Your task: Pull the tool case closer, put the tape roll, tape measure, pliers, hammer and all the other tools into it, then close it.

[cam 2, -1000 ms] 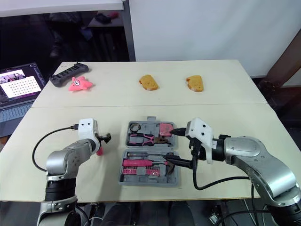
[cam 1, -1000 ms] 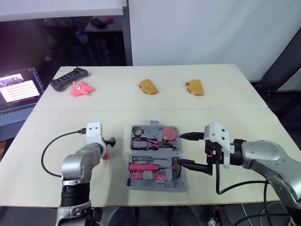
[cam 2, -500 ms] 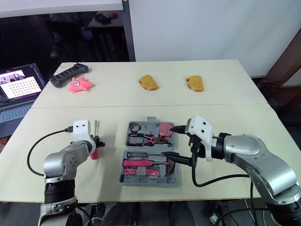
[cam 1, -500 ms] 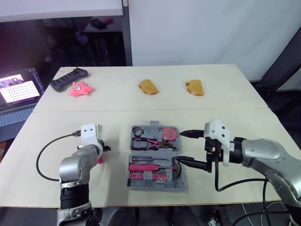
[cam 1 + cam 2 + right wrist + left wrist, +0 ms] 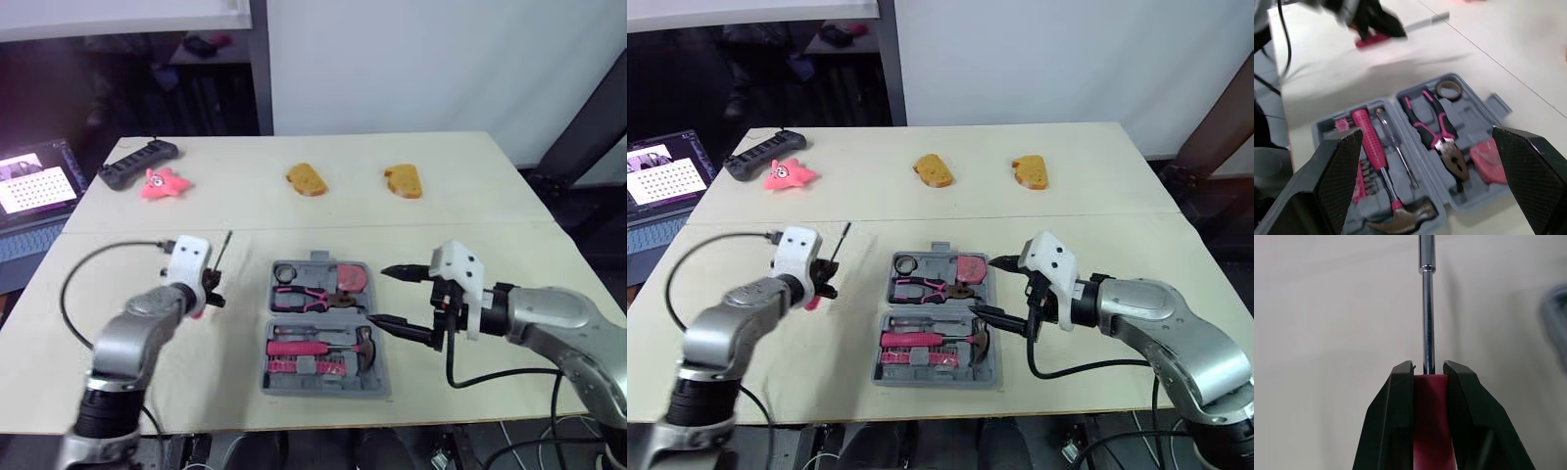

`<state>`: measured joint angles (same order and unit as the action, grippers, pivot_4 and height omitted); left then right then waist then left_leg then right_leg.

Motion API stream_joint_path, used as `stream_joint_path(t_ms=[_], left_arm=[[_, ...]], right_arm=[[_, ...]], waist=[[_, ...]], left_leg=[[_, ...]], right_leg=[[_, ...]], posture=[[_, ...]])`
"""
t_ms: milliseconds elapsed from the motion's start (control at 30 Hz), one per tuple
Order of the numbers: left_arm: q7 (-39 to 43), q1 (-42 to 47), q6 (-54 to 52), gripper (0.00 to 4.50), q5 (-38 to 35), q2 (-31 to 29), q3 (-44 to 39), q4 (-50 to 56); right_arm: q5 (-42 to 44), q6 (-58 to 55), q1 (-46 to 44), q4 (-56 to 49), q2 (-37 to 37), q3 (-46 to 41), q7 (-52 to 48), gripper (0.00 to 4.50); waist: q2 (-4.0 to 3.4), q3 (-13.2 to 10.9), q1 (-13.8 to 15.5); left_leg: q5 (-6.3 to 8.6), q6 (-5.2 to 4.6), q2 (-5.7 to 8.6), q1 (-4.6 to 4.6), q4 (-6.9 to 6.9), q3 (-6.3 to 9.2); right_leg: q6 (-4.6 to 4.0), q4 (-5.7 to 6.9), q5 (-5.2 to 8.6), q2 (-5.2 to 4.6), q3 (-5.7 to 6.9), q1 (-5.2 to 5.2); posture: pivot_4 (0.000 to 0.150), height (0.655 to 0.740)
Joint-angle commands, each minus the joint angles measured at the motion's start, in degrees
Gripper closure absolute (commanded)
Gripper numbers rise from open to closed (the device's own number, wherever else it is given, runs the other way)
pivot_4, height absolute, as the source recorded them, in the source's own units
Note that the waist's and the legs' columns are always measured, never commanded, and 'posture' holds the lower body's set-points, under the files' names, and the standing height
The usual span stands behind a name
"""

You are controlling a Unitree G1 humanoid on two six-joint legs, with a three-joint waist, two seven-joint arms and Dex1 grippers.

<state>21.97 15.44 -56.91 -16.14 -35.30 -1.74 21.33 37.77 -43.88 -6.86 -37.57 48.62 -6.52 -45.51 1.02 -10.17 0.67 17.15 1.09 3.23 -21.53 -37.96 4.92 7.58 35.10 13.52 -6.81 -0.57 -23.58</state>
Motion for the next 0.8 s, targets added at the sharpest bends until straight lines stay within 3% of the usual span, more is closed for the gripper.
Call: stream_joint_path(t_ms=[33,133,200,533,633,800], left_arm=[[15.6,0.5,0.8,4.09,-6.0,-8.7,3.3,5.2],[31.3,3.6,-6.8,4.09,-18.4,-17.7,6.2,10.8],[36.2,7.5,-8.6,4.09,-21.5,-20.4,8.8,12.1],[36.2,25.6,-20.9,4.09,-22.1,-19.0,28.1,16.0],[32.2,32.8,-20.8,4.09,-14.0,-17.2,41.5,15.6],[28.7,34.4,-20.8,4.09,-12.1,-10.9,46.2,15.6]], right_arm=[[1.9,-0.3,1.4,-3.6,1.2,-3.3,0.0,0.0],[2.7,-0.7,4.8,-5.3,3.7,-6.3,-1.7,0.0],[3.1,-0.7,6.1,-5.8,4.9,-7.8,-2.3,0.0],[3.2,-1.7,7.4,-6.8,6.3,-10.9,-0.1,0.0],[3.4,-2.2,8.7,-7.3,7.3,-12.3,-0.6,0.0],[2.5,-1.7,12.2,-8.7,10.3,-11.9,-2.9,0.0]], waist=[[-0.13,-0.1,0.0],[-0.1,-0.2,0.1],[-0.04,-0.4,0.2],[0.04,-0.6,-0.4],[0.16,-0.7,0.1],[0.2,-0.7,0.1]], left_leg=[[0.0,-0.01,-0.01,0.0,0.0,-0.01],[0.03,-0.05,-0.06,-0.06,0.0,-0.01],[0.04,-0.07,-0.07,-0.1,-0.05,0.01],[0.07,-0.18,-0.02,0.01,-0.06,-0.04],[0.08,-0.19,0.0,-0.03,-0.08,-0.02],[0.07,-0.19,0.02,-0.04,-0.14,-0.04]], right_leg=[[-0.09,-0.02,0.05,-0.01,-0.01,0.0],[-0.15,-0.04,0.09,-0.02,-0.01,0.0],[-0.15,-0.04,0.09,-0.03,0.02,0.0],[0.12,0.01,-0.01,0.05,0.0,0.08],[0.13,0.01,0.0,0.04,0.0,0.08],[0.12,-0.03,0.0,0.02,-0.03,0.12]], posture=[[0.15,0.74],[0.15,0.74],[0.15,0.74],[0.15,0.74],[0.15,0.74],[0.15,0.74]])
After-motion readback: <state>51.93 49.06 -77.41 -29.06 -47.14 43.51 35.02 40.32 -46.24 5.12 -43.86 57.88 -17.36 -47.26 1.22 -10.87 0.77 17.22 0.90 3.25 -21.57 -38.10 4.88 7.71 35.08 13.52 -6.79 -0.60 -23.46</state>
